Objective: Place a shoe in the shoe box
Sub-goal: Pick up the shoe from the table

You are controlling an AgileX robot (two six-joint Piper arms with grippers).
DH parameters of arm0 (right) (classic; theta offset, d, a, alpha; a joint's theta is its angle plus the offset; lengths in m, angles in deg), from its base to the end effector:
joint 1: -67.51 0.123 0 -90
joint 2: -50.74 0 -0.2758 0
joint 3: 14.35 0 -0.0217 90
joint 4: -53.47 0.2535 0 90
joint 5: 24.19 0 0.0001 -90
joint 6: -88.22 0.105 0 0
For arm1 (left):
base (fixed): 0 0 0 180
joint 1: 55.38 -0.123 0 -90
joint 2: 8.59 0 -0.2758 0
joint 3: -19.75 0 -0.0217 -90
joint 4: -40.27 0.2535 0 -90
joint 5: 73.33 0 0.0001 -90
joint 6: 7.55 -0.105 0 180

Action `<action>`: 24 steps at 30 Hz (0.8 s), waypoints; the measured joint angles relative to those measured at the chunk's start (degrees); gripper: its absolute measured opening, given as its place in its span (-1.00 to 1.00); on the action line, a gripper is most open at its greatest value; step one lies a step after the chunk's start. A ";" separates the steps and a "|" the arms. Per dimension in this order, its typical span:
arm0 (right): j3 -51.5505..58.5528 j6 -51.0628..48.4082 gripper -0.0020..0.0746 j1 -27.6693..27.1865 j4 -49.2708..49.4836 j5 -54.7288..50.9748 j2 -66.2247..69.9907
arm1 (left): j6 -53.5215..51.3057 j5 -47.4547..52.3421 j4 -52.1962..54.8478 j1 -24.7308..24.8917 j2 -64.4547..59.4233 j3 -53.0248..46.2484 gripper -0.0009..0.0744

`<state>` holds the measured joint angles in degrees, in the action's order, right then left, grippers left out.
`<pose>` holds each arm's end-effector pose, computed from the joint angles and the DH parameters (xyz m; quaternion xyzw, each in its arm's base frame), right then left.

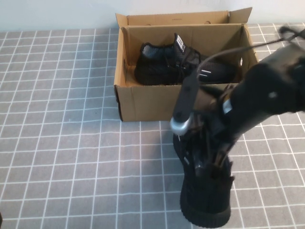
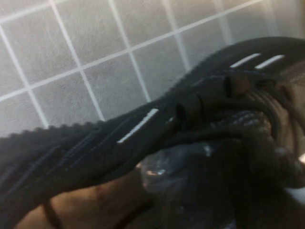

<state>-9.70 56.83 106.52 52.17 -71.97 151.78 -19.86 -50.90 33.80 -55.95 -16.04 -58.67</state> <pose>0.2727 0.2187 0.2521 -0.5655 0.7921 0.0053 0.2296 0.0775 -0.0038 0.1659 0.0533 0.8081 0.0179 0.5864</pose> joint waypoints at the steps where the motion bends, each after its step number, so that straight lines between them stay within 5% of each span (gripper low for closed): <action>1: -0.16 0.11 -0.91 -0.11 0.00 -1.14 -1.75 | 0.00 0.00 0.00 0.00 0.00 0.00 -0.98; 12: -9.91 -4.58 -0.91 -0.23 3.93 -17.95 -12.46 | 0.00 0.00 0.00 0.00 0.00 0.00 -0.98; 24: -13.52 -12.28 -0.91 -0.23 8.78 -20.05 -12.39 | 0.00 0.00 0.00 0.00 0.00 0.00 -0.98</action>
<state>-23.22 44.55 106.29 60.95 -92.02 139.39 -19.86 -50.90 33.80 -55.95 -16.04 -58.67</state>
